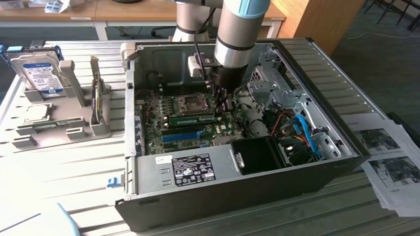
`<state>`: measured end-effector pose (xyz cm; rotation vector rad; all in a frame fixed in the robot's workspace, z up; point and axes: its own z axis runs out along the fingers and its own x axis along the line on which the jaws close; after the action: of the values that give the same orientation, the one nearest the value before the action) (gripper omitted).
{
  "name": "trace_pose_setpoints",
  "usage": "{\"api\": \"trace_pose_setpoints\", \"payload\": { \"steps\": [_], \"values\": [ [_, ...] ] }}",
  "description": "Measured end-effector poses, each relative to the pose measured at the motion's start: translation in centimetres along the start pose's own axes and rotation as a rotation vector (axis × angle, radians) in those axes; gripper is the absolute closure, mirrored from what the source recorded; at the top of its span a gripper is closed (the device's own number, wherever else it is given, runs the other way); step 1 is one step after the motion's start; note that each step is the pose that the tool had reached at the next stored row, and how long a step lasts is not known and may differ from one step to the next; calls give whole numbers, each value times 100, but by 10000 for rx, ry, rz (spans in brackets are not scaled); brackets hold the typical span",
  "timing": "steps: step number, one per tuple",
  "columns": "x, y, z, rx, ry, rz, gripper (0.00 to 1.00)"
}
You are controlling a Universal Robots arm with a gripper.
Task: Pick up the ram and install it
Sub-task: 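Press down the ram until it locks into place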
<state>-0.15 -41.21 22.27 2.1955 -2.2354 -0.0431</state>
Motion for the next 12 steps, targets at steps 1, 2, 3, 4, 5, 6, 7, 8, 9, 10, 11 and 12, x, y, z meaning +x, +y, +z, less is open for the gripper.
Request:
{"api": "trace_pose_setpoints", "payload": {
  "steps": [1, 2, 3, 4, 5, 6, 7, 8, 9, 10, 11, 12],
  "values": [
    [0, 0, 0, -1, 0, 0, 91],
    [0, 0, 0, 0, 0, 0, 91],
    [0, 0, 1, 0, 0, 0, 91],
    [0, 0, 2, 0, -1, 0, 91],
    [0, 0, 4, 0, -1, 0, 91],
    [0, 0, 6, 0, 0, 0, 91],
    [0, 0, 6, -1, 1, 0, 91],
    [0, 0, 6, -1, 1, 0, 91],
    [0, 0, 7, -1, 1, 0, 91],
    [0, 0, 7, -1, 1, 0, 91],
    [0, 0, 6, -1, -2, 0, 91],
    [-1, 0, 3, -2, -6, 1, 91]
  ]
}}
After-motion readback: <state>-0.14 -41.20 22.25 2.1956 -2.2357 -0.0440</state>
